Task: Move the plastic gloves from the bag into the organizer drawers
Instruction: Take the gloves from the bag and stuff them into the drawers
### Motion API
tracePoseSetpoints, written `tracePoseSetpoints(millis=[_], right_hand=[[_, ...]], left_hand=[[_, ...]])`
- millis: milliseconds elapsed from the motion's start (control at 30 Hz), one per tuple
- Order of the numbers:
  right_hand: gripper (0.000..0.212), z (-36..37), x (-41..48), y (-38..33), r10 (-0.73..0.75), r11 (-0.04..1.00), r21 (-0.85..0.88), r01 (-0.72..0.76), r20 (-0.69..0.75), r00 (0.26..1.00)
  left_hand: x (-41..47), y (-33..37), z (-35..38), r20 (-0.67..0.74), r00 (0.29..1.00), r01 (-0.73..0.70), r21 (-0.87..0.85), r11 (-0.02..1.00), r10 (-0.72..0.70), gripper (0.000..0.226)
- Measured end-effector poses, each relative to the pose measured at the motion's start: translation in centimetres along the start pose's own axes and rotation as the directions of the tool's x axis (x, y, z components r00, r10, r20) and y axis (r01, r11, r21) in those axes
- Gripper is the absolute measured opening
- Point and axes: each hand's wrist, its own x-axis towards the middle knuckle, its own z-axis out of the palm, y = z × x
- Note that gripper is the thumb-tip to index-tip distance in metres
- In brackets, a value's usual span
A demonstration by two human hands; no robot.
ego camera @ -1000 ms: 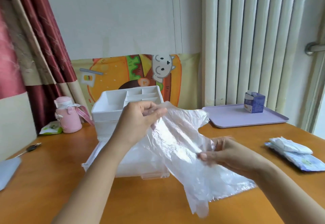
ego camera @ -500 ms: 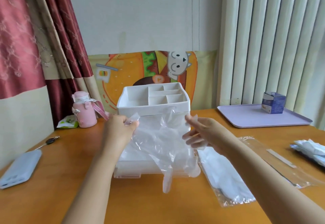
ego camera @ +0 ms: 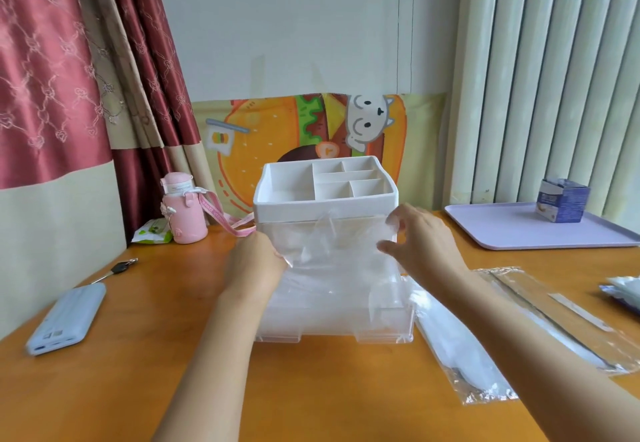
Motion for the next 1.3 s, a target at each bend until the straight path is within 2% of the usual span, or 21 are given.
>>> tracePoseSetpoints(millis=[33, 100, 167, 233, 333, 433, 500, 667, 800, 867, 967, 1000, 1100, 1167, 1300], right_hand=[[0.027, 0.0, -0.5, -0.3, -0.049, 0.998, -0.045, 0.046, -0.067, 0.997], [0.025, -0.1, -1.6, -1.8, -0.196, 0.98, -0.001, 0.198, -0.127, 0.972], [0.031, -0.2, -2.4, -3.5, -0.338, 0.935, 0.113, 0.336, -0.009, 0.941], [0.044, -0.3, -2.6, -5.0, -0.411, 0.904, 0.2, 0.378, 0.162, 0.897], [0.046, -0.1, -2.4, -6.2, -0.403, 0.904, 0.295, 0.31, 0.344, 0.848], [0.042, 1.7, -1.6, -5.8, -0.371, 0.923, 0.133, 0.362, 0.566, 0.736], [0.049, 3.0, -1.2, -5.1, -0.294, 0.911, 0.0, 0.412, 0.702, 0.649], [0.067, 4.2, 0.0, -4.4, -0.23, 0.903, -0.039, 0.427, 0.797, 0.559], [0.067, 5.0, 0.5, -4.4, -0.197, 0.885, -0.073, 0.459, 0.835, 0.513], [0.066, 5.8, 0.8, -4.4, -0.194, 0.882, -0.074, 0.465, 0.843, 0.502], [0.068, 7.0, 1.0, -4.5, -0.221, 0.888, -0.043, 0.458, 0.834, 0.506], [0.066, 7.3, 1.1, -4.5, -0.241, 0.89, -0.024, 0.455, 0.823, 0.515], [0.055, 7.8, 1.0, -4.6, -0.289, 0.903, 0.039, 0.428, 0.791, 0.539], [0.051, 7.8, 1.0, -4.7, -0.271, 0.922, 0.047, 0.385, 0.788, 0.552], [0.061, 6.3, 0.9, -4.6, -0.189, 0.959, 0.006, 0.282, 0.757, 0.626]], left_hand=[[0.0, 0.0, 0.1, 0.015, 1.0, 0.011, 0.015, 1.0, -0.011, 0.016], [0.1, 0.2, 0.2, 0.053, 0.998, 0.019, 0.046, 0.999, -0.022, 0.023], [0.1, 0.5, 0.4, 0.081, 0.997, 0.013, 0.076, 0.997, -0.02, 0.032], [0.0, 0.6, 0.4, 0.081, 0.996, 0.013, 0.111, 0.994, -0.022, 0.032], [0.0, 0.3, 0.6, 0.064, 0.998, 0.016, 0.133, 0.991, -0.025, 0.02], [0.0, 0.3, 0.5, 0.054, 0.998, 0.028, 0.158, 0.987, -0.037, 0.014], [0.1, 0.3, 0.6, 0.065, 0.997, 0.032, 0.156, 0.987, -0.043, 0.014], [0.1, 0.4, 0.0, 0.028, 0.999, 0.024, 0.152, 0.988, -0.029, 0.011], [-0.7, 1.0, -1.5, -0.083, 0.996, -0.015, 0.172, 0.985, 0.03, 0.013], [-0.9, 1.4, -1.6, -0.063, 0.996, -0.06, 0.102, 0.993, 0.066, 0.018], [-1.4, 2.1, -0.7, 0.14, 0.987, -0.06, -0.095, 0.994, 0.074, 0.017], [-1.6, 2.3, -0.3, 0.209, 0.974, -0.059, -0.111, 0.992, 0.081, 0.019], [-2.2, 2.7, 0.6, 0.358, 0.931, -0.094, 0.053, 0.994, 0.069, 0.027], [-2.4, 2.8, 0.8, 0.449, 0.892, -0.119, 0.134, 0.984, 0.047, 0.029], [-2.1, 2.5, 1.0, 0.514, 0.858, -0.088, 0.151, 0.985, -0.002, 0.033]])
